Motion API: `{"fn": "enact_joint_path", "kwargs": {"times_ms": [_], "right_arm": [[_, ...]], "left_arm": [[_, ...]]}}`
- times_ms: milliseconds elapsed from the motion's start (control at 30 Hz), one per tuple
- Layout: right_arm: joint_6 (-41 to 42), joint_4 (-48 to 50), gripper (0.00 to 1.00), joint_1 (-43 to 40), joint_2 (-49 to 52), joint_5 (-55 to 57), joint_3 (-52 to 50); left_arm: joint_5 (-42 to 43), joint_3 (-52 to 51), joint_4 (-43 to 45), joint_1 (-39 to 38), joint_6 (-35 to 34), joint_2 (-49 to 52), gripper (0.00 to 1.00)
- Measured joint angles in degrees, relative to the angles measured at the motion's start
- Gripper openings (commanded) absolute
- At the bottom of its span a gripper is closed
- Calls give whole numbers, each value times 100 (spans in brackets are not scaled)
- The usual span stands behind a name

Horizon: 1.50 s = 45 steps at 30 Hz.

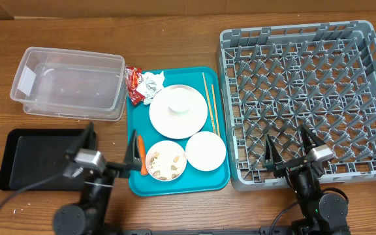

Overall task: Sort waste into correct bins and load items into the dishwasher
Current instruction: 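Reach the left gripper down and grasp the white cup on the plate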

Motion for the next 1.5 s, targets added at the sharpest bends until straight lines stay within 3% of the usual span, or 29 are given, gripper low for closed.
{"fn": "enact_joint_path", "kwargs": {"times_ms": [167, 333, 467, 633, 833, 1000, 1233, 1400, 1500], "right_arm": [[380, -859, 100, 0, 125, -179, 612], [811, -2721, 100, 0, 883, -232, 2122], [992, -4103, 100, 0, 1919, -256, 3331], [1102, -4765, 100, 0, 3097, -455, 4594], [1196, -4782, 100, 0, 3432, -1239, 5099], [1526, -4802, 100, 0, 3486, -1263, 5099], [1810, -5056, 100, 0, 3932, -1141, 5101], [1858, -5156, 100, 0, 4435, -1137, 5101], [1862, -5189, 100, 0, 4664, -1137, 5101]], "left_arm": [[74, 2382, -1937, 0, 105, 1891, 100], [472, 4610, -4009, 0, 109, 3895, 100], [1012, 5768, -4937, 0, 105, 5106, 100], [1873, 6161, -4948, 0, 98, 5991, 100], [2094, 6186, -4750, 0, 87, 6708, 100], [1886, 6214, -4780, 0, 31, 7565, 84], [1692, 6216, -4559, -85, -133, 8872, 80], [1056, 6216, -4343, -450, -162, 9313, 81], [844, 6216, -4087, -651, -173, 9455, 72]]}}
